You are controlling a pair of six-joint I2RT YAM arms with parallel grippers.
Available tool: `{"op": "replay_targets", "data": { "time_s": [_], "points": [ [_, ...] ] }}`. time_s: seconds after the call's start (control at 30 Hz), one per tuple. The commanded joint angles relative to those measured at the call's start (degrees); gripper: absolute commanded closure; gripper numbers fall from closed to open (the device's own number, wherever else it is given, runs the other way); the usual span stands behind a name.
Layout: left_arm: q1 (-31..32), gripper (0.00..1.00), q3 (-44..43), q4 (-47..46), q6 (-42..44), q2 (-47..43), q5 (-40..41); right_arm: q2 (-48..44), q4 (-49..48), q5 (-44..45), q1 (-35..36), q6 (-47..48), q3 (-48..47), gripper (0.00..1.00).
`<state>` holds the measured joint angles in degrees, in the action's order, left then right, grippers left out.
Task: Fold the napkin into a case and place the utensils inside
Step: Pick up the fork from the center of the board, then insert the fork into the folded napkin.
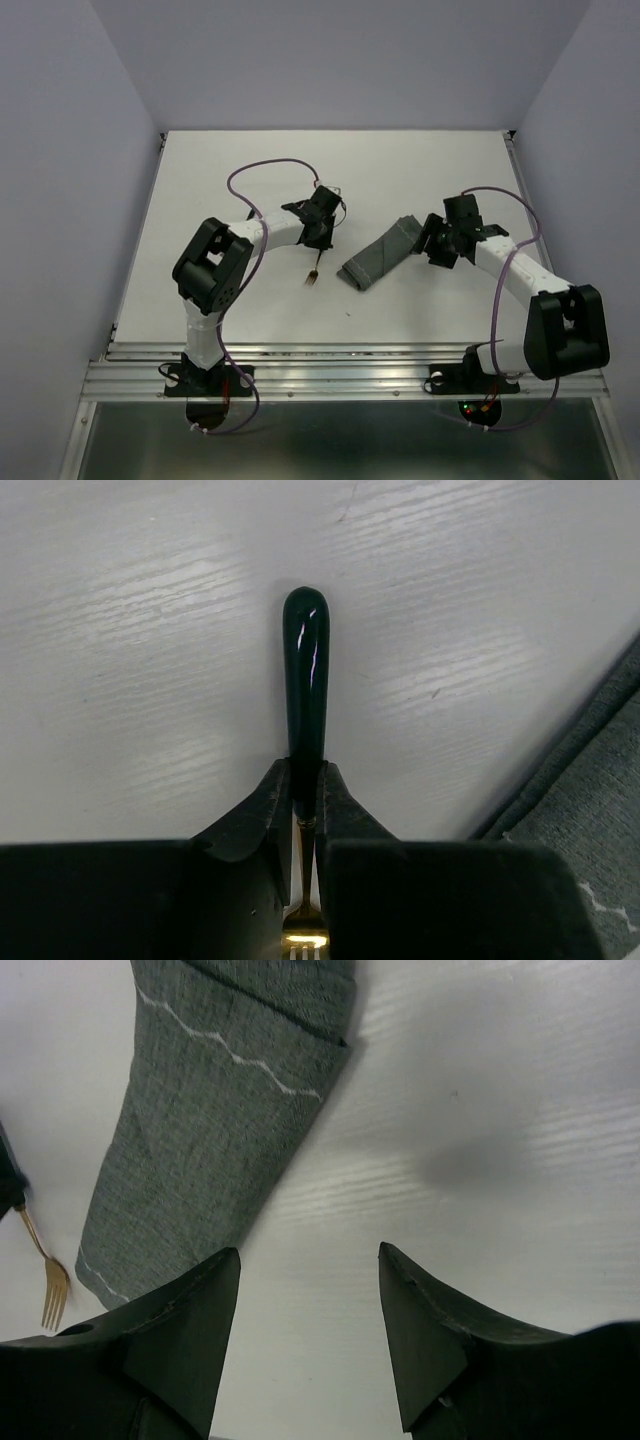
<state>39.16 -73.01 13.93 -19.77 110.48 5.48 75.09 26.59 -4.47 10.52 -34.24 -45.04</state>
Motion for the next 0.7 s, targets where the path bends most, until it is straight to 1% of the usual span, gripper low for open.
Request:
{"op": "replay_targets", "data": {
  "time_s": [0.0, 0.13, 0.2, 0.23, 0.27, 0.33, 0.47, 0.6, 0.67],
  "points": [
    [0.31, 1.00, 2.08, -3.64, 4.65, -7.72, -4.94, 4.97, -1.28, 2.18, -1.29, 0.85, -7.33, 0.39],
    [0.31, 1.00, 3.84, -4.62, 5.36, -11.77, -8.63, 9.10, -1.28, 3.50, -3.05, -0.48, -11.03, 0.45],
    [0.39, 1.00, 4.28, -4.62, 5.79, -13.79, -10.30, 11.82, -1.36, 5.86, -3.05, -0.83, -12.79, 0.48],
    [0.48, 1.00, 4.20, -4.10, 6.14, -14.93, -10.83, 13.84, -1.36, 6.83, -3.75, -0.92, -15.49, 0.50],
    [0.66, 1.00, 3.93, -4.09, 6.32, -15.37, -11.01, 13.86, -1.36, 7.28, -4.45, -1.00, -15.52, 0.50],
    [0.66, 1.00, 2.88, -3.13, 7.02, -16.43, -12.15, 16.56, -1.54, 8.16, -5.16, -1.09, -17.88, 0.54],
    [1.97, 1.00, 0.43, -1.81, 8.08, -16.44, -16.80, 21.32, -1.45, 9.91, -6.39, -1.27, -21.13, 0.56],
    [5.13, 1.00, -3.44, 0.91, 9.13, -14.15, -15.94, 26.68, -1.63, 9.83, -6.92, -0.48, -24.12, 0.57],
    [6.54, 1.00, -4.94, 2.06, 9.49, -13.10, -15.58, 29.66, -2.59, 7.74, -6.92, 0.40, -25.18, 0.57]
  ]
}}
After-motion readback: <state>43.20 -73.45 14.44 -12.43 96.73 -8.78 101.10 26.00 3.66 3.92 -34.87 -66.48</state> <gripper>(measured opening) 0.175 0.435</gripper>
